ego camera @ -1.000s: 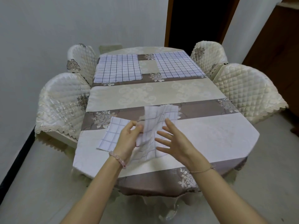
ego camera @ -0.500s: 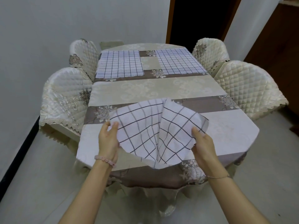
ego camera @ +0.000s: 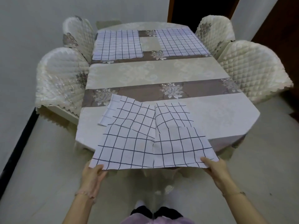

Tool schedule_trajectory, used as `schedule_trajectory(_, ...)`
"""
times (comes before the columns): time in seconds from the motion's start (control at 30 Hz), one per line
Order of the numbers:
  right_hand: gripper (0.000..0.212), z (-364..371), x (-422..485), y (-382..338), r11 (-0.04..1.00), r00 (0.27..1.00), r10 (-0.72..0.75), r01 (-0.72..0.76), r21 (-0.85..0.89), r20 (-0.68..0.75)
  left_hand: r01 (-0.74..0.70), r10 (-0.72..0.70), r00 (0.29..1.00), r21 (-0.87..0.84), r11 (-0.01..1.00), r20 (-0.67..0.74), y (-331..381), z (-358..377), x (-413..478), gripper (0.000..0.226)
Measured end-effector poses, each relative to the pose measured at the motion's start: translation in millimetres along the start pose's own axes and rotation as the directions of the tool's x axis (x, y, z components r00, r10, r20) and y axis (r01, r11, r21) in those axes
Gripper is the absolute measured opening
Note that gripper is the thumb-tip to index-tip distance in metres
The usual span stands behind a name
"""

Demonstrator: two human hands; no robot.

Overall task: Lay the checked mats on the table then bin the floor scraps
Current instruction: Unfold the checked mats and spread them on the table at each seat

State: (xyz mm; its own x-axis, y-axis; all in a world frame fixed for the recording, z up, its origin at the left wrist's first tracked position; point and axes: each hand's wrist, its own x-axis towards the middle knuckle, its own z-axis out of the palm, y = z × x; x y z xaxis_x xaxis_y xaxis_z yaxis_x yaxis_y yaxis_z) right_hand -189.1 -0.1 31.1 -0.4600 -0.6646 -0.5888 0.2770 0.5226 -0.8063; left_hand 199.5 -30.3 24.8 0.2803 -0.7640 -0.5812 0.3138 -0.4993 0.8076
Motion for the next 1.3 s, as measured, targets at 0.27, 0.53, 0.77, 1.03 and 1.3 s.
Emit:
schedule_trajectory(0.27,0.029,-8,18,-53,0.996,0.996,0.006,0.002,-0.095,0.084,-0.039,0.027,0.999,0.348,0.937,0.039,52,-9,25,0.027)
schedule_trajectory(0.53,0.044,34,52,-88,0.955,0.997,-0.033,0.053,-0.291,0.073,-0.095,0.073,0.995,0.52,0.849,0.063,89,46,59,0.034)
schedule_trajectory(0.77,0.047,45,52,-86,0.965,0.99,-0.139,0.137,-0.223,0.005,-0.221,0.264,0.965,0.522,0.824,-0.007,82,73,69,0.029)
schedule_trajectory(1.03,0.035,-17,31,-89,0.953,0.916,-0.303,0.295,-0.069,-0.264,-0.419,0.486,0.874,0.469,0.777,-0.023,90,85,41,0.021)
schedule_trajectory(1.3,0.011,-100,-29,-47,0.944,0.851,-0.276,0.328,0.04,-0.447,-0.499,0.399,0.859,0.344,0.796,0.323,73,125,2,0.014)
